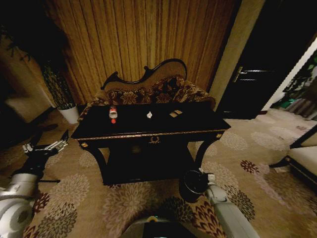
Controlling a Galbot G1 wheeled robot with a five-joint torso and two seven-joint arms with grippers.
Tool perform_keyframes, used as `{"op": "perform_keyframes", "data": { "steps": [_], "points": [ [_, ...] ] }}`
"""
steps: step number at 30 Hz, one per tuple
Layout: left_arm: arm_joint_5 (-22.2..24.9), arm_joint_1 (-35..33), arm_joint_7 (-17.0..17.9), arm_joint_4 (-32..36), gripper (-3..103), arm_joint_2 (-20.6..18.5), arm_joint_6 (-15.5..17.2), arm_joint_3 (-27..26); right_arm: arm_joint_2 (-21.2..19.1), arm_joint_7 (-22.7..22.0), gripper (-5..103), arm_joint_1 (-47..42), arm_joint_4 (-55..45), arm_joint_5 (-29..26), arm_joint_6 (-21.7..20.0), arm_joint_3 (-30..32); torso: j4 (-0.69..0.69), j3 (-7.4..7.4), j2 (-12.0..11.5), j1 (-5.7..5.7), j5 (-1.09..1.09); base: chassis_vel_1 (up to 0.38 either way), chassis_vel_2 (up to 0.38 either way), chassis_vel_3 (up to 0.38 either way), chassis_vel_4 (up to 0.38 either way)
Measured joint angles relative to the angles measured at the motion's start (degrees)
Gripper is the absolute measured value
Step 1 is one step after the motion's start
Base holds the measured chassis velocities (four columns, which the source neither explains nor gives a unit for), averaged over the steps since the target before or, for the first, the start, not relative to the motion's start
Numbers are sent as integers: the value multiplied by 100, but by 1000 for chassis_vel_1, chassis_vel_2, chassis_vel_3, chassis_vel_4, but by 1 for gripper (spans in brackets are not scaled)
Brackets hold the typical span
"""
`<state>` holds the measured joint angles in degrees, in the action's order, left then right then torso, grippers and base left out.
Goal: Move to the front of the table and place the trash on the table into the trash bin.
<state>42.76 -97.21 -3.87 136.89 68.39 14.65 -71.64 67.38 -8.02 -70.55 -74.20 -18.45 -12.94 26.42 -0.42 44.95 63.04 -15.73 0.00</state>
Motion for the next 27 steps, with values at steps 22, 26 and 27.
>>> {"op": "perform_keyframes", "data": {
  "steps": [22,26,27],
  "points": [
    [13,2,3,-106,100,-37,-116,83,-64,-3,100,-176,-207,-2,61,163,0,0,0,0,0,0,0,0,0],
    [13,5,5,-115,100,-46,-116,77,-74,-4,100,-178,-229,-34,61,163,0,0,0,0,0,0,0,0,0],
    [13,5,5,-115,100,-46,-116,77,-74,-4,100,-178,-229,-34,61,163,0,0,0,0,0,0,0,0,0]
  ]
}}
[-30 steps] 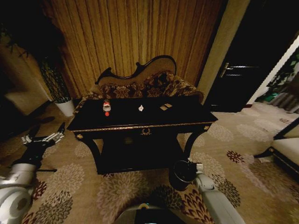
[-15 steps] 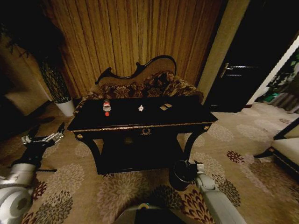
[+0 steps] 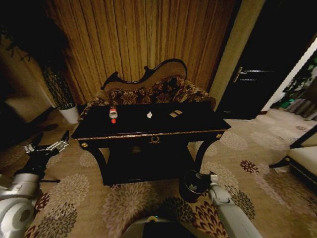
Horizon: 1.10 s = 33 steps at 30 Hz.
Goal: Move to the front of the table and place the trash on the table into the trash bin.
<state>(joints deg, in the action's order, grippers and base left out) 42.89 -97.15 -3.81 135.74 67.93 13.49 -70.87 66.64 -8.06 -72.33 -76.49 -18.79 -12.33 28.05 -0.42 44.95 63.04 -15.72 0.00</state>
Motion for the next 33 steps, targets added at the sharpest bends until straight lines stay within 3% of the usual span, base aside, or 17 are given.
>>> {"op": "perform_keyframes", "data": {
  "steps": [6,8,13,20,33],
  "points": [
    [1,15,3,-4,100,-1,0,5,-72,62,100,-67,-250,-585,47,26,-1,0,0,0,3,0,0,0,0],
    [1,23,6,-8,100,-1,0,8,-201,97,100,-200,-891,-1138,94,143,1,0,0,0,0,0,0,0,0],
    [1,25,10,-10,100,2,2,-16,-463,128,100,-575,-2327,-1594,107,380,0,0,0,0,-2,0,0,0,0],
    [11,28,18,25,100,2,1,-84,-630,-44,100,-1095,-4106,-1716,163,599,-1,0,0,0,-1,0,0,0,0],
    [17,-1,137,77,100,16,155,-132,-909,-285,100,-1405,-5376,-1826,76,751,0,0,1,0,0,0,0,0,0]
  ]
}}
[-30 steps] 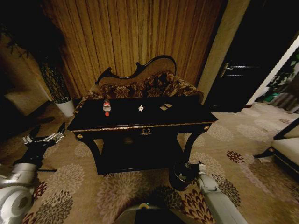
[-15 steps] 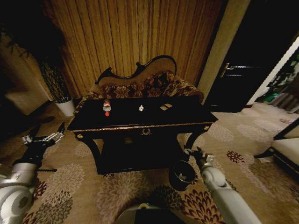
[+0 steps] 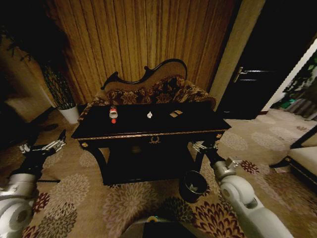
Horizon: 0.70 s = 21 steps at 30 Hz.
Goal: Move to the front of the table and place the trash on the table into the trash bin.
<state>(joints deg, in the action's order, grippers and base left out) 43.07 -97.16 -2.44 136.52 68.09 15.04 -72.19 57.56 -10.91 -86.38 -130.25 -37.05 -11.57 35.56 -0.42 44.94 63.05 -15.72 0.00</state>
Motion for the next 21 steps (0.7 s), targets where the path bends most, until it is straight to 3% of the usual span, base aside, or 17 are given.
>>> {"op": "perform_keyframes", "data": {
  "steps": [5,21],
  "points": [
    [0,32,100,93,100,-11,294,-14,-14,2,100,10,-238,-152,-16,137,0,0,0,0,1,0,0,0,0],
    [-23,70,133,169,100,-25,377,30,78,236,100,-57,-283,-66,-23,91,0,1,-1,0,1,-26,23,24,-24]
  ]
}}
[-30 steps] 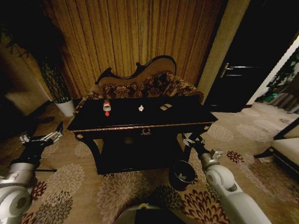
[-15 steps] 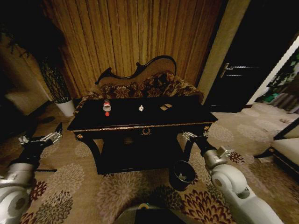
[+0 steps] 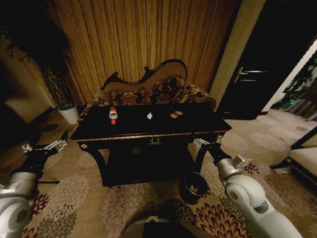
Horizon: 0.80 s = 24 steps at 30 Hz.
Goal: Move to the front of the table and place the trash on the table into the trash bin.
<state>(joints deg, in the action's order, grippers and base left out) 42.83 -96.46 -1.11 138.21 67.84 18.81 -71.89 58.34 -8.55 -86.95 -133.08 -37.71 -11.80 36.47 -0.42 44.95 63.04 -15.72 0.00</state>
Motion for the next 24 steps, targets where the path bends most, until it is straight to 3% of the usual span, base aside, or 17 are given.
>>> {"op": "perform_keyframes", "data": {
  "steps": [24],
  "points": [
    [-29,35,-1,21,100,27,-29,108,-143,17,100,-59,17,73,9,-127,1,1,-2,-4,-1,-124,122,127,-117]
  ]
}}
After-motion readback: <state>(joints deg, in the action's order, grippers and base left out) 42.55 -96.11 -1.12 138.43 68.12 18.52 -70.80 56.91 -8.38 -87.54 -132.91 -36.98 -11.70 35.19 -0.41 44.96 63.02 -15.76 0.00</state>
